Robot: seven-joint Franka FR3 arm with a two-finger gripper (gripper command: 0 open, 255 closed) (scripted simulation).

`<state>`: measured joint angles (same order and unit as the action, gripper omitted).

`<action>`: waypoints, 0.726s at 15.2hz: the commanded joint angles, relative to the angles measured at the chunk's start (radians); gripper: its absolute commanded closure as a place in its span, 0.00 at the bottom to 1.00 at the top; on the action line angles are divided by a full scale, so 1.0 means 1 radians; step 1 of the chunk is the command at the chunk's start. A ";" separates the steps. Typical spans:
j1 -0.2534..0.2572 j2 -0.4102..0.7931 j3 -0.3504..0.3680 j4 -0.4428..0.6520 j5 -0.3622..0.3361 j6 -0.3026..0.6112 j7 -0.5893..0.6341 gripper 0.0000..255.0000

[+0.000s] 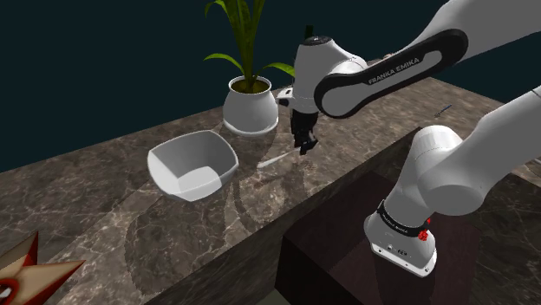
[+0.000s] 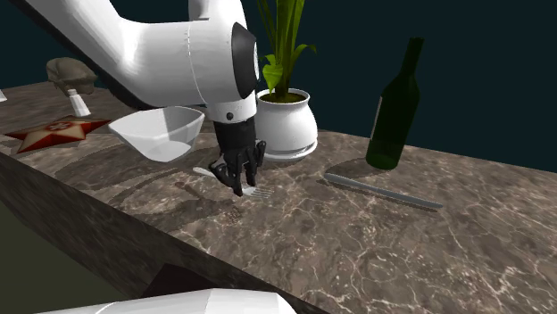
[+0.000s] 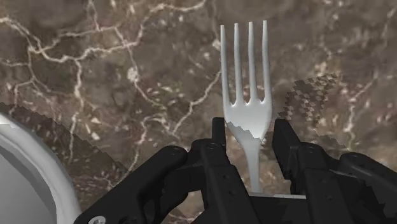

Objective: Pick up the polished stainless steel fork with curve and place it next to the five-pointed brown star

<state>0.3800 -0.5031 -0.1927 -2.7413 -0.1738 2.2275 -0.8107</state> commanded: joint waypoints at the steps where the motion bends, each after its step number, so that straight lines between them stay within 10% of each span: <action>1: 0.001 -0.019 0.004 0.021 0.004 -0.041 -0.001 1.00; 11: 0.004 -0.088 0.019 0.113 0.016 -0.201 -0.008 1.00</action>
<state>0.3840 -0.5861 -0.1755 -2.6379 -0.1585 2.0413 -0.8181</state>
